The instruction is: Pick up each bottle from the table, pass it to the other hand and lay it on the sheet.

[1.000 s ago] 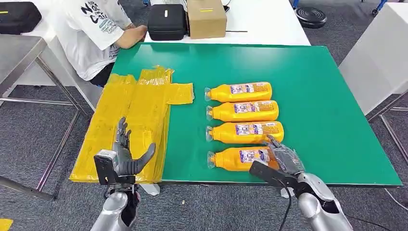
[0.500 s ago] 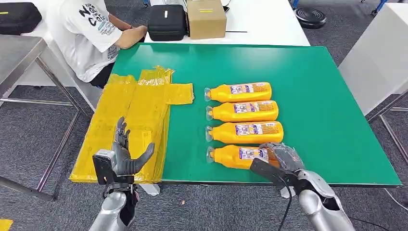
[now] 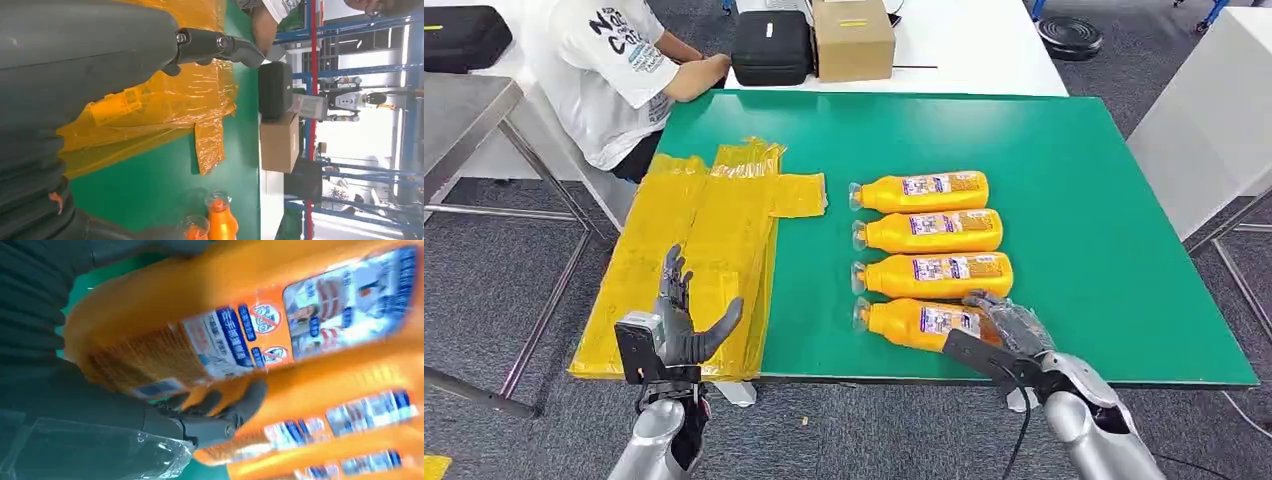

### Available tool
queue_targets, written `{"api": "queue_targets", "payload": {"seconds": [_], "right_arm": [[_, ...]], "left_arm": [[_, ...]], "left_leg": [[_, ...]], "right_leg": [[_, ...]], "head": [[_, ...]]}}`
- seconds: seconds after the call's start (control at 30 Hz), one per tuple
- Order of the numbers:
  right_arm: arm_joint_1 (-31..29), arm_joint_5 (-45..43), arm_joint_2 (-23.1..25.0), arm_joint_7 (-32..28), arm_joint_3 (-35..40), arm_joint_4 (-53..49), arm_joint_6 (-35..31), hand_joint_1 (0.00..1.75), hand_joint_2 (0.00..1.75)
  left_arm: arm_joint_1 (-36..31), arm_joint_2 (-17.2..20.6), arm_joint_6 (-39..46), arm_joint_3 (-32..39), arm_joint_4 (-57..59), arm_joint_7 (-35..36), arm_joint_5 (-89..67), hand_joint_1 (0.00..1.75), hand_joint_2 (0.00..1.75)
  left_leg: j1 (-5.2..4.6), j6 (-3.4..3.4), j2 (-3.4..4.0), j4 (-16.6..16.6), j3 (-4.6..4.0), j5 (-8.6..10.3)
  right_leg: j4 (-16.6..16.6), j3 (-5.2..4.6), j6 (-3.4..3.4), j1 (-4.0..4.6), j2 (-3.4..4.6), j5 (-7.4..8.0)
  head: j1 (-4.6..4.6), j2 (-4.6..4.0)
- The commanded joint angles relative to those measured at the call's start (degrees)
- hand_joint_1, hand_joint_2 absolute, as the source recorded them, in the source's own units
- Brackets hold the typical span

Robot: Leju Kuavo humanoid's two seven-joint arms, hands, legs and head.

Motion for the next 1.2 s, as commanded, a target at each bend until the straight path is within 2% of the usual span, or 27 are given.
{"api": "queue_targets", "payload": {"seconds": [0.03, 0.27, 0.37, 0.4, 0.43, 0.47, 0.5, 0.67, 0.73, 0.77, 1.0, 1.13, 1.2], "right_arm": [[-1.35, -0.49, -1.04, -0.52, 2.8, 5.87, 0.74, 0.23, 1.75], [-2.22, -1.01, -1.36, -0.7, 3.44, 6.73, 0.87, 0.24, 1.75], [-2.08, -1.3, -1.19, -0.7, 3.6, 6.74, 0.69, 0.37, 1.75], [-1.99, -1.3, -1.13, -0.7, 3.66, 6.75, 0.69, 0.52, 1.75], [-1.83, -1.29, -0.94, -0.69, 3.7, 6.64, 0.63, 1.1, 1.75], [-1.82, -1.25, -0.86, -0.69, 3.72, 6.74, 0.56, 1.38, 1.75], [-1.96, -1.24, -0.75, -0.69, 3.78, 6.98, 0.52, 1.52, 1.75], [-2.21, -1.16, -0.72, -0.69, 3.79, 7.35, 0.49, 1.52, 1.75], [-2.21, -1.16, -0.72, -0.69, 3.79, 7.35, 0.49, 1.73, 1.75], [-2.18, -1.14, -0.63, -0.69, 3.7, 7.4, 0.43, 1.75, 1.75], [-1.65, -0.87, 1.13, -0.93, 2.93, 6.98, -0.38, 1.75, 1.75], [-1.92, -2.05, 4.06, -5.56, 0.99, 6.55, -4.76, 1.75, 1.75], [-2.58, -4.14, 5.77, -10.2, 0.27, 6.4, -7.23, 1.75, 1.75]], "left_arm": [[-0.9, 1.03, -0.11, 0.96, 2.84, 0.38, 0.34, 0.0, 1.75], [-0.88, 0.97, 0.07, 1.78, 2.7, 0.21, 1.38, 0.0, 1.75], [-0.75, 1.11, 0.3, 2.28, 2.15, 0.09, 1.79, 0.0, 1.75], [-0.75, 1.15, 0.3, 2.3, 2.14, 0.09, 1.79, 0.0, 1.75], [-0.52, 1.21, 0.21, 2.36, 1.71, 0.08, 1.84, 0.0, 1.75], [-0.4, 1.21, 0.13, 2.4, 1.56, 0.08, 1.9, 0.0, 1.75], [-0.31, 1.18, 0.1, 2.43, 1.59, 0.08, 1.96, 0.0, 1.75], [-0.24, 1.1, 0.09, 2.39, 1.74, 0.08, 2.03, 0.0, 1.75], [-0.24, 1.1, 0.09, 2.39, 1.74, 0.08, 2.03, 0.0, 1.75], [-0.15, 0.97, 0.19, 2.45, 1.7, 0.1, 2.09, 0.0, 1.75], [0.18, 0.61, 0.6, 2.51, 1.11, 0.37, 1.89, 0.0, 1.75], [0.46, 0.47, 0.96, 2.89, 0.65, 0.37, 1.46, 0.0, 1.75], [0.36, 0.29, 0.97, 3.06, 0.71, 0.26, 1.25, 0.0, 1.75]], "left_leg": [[0.08, -0.1, 0.06, -0.06, 0.26, -0.1], [0.08, -0.13, 0.15, -0.07, 0.35, -0.15], [0.09, -0.14, 0.12, -0.03, 0.36, -0.17], [0.07, -0.1, 0.09, -0.06, 0.24, -0.1], [0.11, -0.16, 0.11, -0.03, 0.38, -0.18], [0.09, -0.13, 0.11, -0.07, 0.33, -0.13], [0.11, -0.15, 0.14, -0.05, 0.38, -0.17], [0.08, -0.11, 0.11, -0.05, 0.31, -0.13], [0.08, -0.1, 0.11, -0.06, 0.27, -0.11], [0.09, -0.11, 0.1, -0.06, 0.27, -0.12], [0.1, -0.13, 0.1, -0.08, 0.32, -0.13], [0.13, -0.15, 0.21, -0.07, 0.38, -0.16], [0.13, -0.17, 0.23, -0.07, 0.41, -0.18]], "right_leg": [[-0.1, 0.28, -0.09, 0.09, 0.02, -0.07], [-0.09, 0.35, -0.12, 0.09, 0.1, -0.1], [-0.07, 0.36, -0.13, 0.11, 0.06, -0.12], [-0.07, 0.24, -0.09, 0.08, 0.05, -0.06], [-0.08, 0.39, -0.14, 0.13, 0.05, -0.13], [-0.09, 0.32, -0.12, 0.11, 0.06, -0.09], [-0.09, 0.38, -0.14, 0.13, 0.08, -0.11], [-0.08, 0.3, -0.1, 0.09, 0.06, -0.09], [-0.09, 0.26, -0.09, 0.09, 0.06, -0.07], [-0.1, 0.27, -0.1, 0.1, 0.06, -0.07], [-0.1, 0.31, -0.12, 0.11, 0.05, -0.09], [-0.1, 0.35, -0.14, 0.14, 0.13, -0.09], [-0.09, 0.37, -0.16, 0.15, 0.14, -0.11]], "head": [[0.02, 0.0], [0.0, 0.0], [0.02, 0.0], [0.02, 0.0], [0.02, 0.0], [0.02, 0.0], [0.02, 0.0], [0.02, 0.0], [0.02, 0.0], [0.02, 0.0], [0.02, 0.0], [0.02, 0.0], [0.02, 0.0]]}}
